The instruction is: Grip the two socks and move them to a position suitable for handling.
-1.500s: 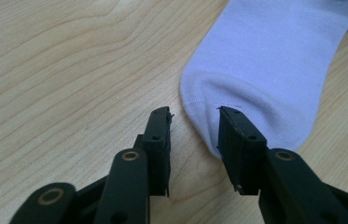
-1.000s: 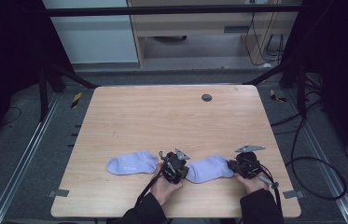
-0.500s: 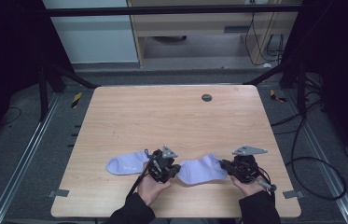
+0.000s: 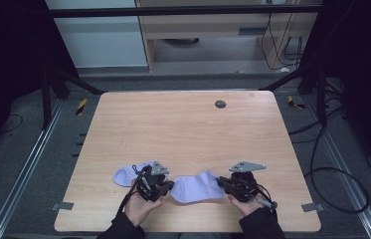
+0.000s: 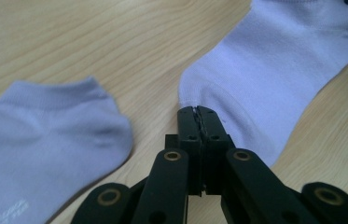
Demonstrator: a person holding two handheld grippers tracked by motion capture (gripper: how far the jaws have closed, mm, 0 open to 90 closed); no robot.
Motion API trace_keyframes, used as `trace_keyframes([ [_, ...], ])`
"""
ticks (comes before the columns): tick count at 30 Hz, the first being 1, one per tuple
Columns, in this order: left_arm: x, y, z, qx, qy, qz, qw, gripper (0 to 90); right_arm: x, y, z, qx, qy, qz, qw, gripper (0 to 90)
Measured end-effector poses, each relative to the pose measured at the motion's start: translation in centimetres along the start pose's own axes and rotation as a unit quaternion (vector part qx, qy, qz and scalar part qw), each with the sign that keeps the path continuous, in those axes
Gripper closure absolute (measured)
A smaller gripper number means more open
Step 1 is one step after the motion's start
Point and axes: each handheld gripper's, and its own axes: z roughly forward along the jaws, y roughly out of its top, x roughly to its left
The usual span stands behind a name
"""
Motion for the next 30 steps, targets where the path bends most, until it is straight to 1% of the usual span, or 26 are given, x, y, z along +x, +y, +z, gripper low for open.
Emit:
trace_keyframes([
  [1, 0.4, -0.6, -0.1, 0.004, -0.001, -0.001, 1.0, 89.0, 0.5, -0.2, 0.3, 0.003, 0.004, -0.001, 1.0, 86.3],
  [2, 0.4, -0.6, -0.1, 0.004, -0.001, -0.001, 1.0, 88.9, 0.5, -0.2, 0.3, 0.003, 0.004, -0.001, 1.0, 86.3],
  [3, 0.5, -1.0, -0.1, 0.01, -0.003, -0.003, 0.9999, 88.9, 0.9, -0.5, 0.6, 0.007, 0.008, -0.005, 0.9999, 86.2],
  [6, 0.6, -1.6, 0.0, 0.02, -0.004, 0.001, 0.9998, 88.9, 1.2, -1.1, 0.8, 0.013, 0.008, -0.003, 0.9999, 86.1],
  [7, 0.7, -1.7, 0.1, 0.021, -0.004, 0.003, 0.9998, 88.9, 1.2, -1.3, 0.9, 0.016, 0.008, -0.003, 0.9998, 86.0],
  [10, 0.7, -1.9, 0.3, 0.023, -0.003, -0.002, 0.9997, 88.9, 1.2, -1.7, 1.0, 0.02, 0.008, -0.003, 0.9998, 85.8],
  [11, 0.8, -1.9, 0.4, 0.024, -0.003, -0.001, 0.9997, 88.8, 1.2, -2.0, 1.2, 0.028, 0.008, 0.002, 0.9996, 85.6],
  [12, 0.9, -1.9, 0.4, 0.026, -0.002, -0.001, 0.9997, 88.8, 1.2, -2.1, 1.3, 0.031, 0.009, 0.001, 0.9995, 85.5],
  [15, 0.8, -2.0, 0.7, 0.026, 0.003, 0.001, 0.9997, 88.6, 1.2, -2.3, 1.4, 0.038, 0.009, 0.001, 0.9992, 84.9],
  [16, 0.8, -2.1, 0.8, 0.027, 0.007, 0.002, 0.9996, 88.2, 1.2, -2.4, 1.4, 0.039, 0.007, -0.002, 0.9992, 83.2],
  [18, 0.8, -2.1, 0.9, 0.027, 0.01, 0.003, 0.9996, 87.3, 1.2, -2.6, 1.3, 0.041, 0.004, -0.003, 0.9992, 82.7],
  [20, 0.9, -2.2, 0.9, 0.025, 0.014, -0.001, 0.9996, 85.1, 1.1, -3.0, 1.1, 0.044, 0.004, 0.004, 0.999, 80.8],
  [22, 0.9, -2.2, 0.8, 0.023, 0.016, 0.0, 0.9996, 82.4, 1.0, -3.1, 1.1, 0.043, 0.002, 0.002, 0.9991, 80.2],
  [23, 0.8, -2.3, 0.7, 0.019, 0.018, 0.0, 0.9997, 82.4, 0.9, -3.1, 1.0, 0.039, 0.003, 0.004, 0.9992, 79.6],
  [24, 0.8, -2.3, 0.5, 0.016, 0.017, 0.0, 0.9997, 80.6, 0.8, -3.1, 0.8, 0.036, 0.001, 0.005, 0.9993, 78.7],
  [25, 0.9, -2.3, 0.1, 0.011, 0.019, 0.0, 0.9998, 77.8, 0.7, -2.9, 0.6, 0.027, -0.003, 0.006, 0.9996, 76.6],
  [26, 0.9, -2.3, 0.1, 0.011, 0.019, 0.0, 0.9998, 76.7, 0.7, -2.9, 0.6, 0.027, -0.003, 0.006, 0.9996, 76.6],
  [27, 1.0, -2.3, -0.3, 0.005, 0.021, -0.001, 0.9998, 74.9, 0.5, -2.7, 0.3, 0.018, -0.004, 0.005, 0.9998, 73.7],
  [28, 1.0, -2.3, -0.3, 0.005, 0.021, -0.001, 0.9998, 73.8, 0.5, -2.7, 0.3, 0.018, -0.004, 0.005, 0.9998, 73.7],
  [30, 1.3, -2.2, -0.7, -0.004, 0.024, -0.003, 0.9997, 72.6, 0.3, -2.6, 0.1, 0.007, -0.007, 0.005, 0.9999, 70.4],
])
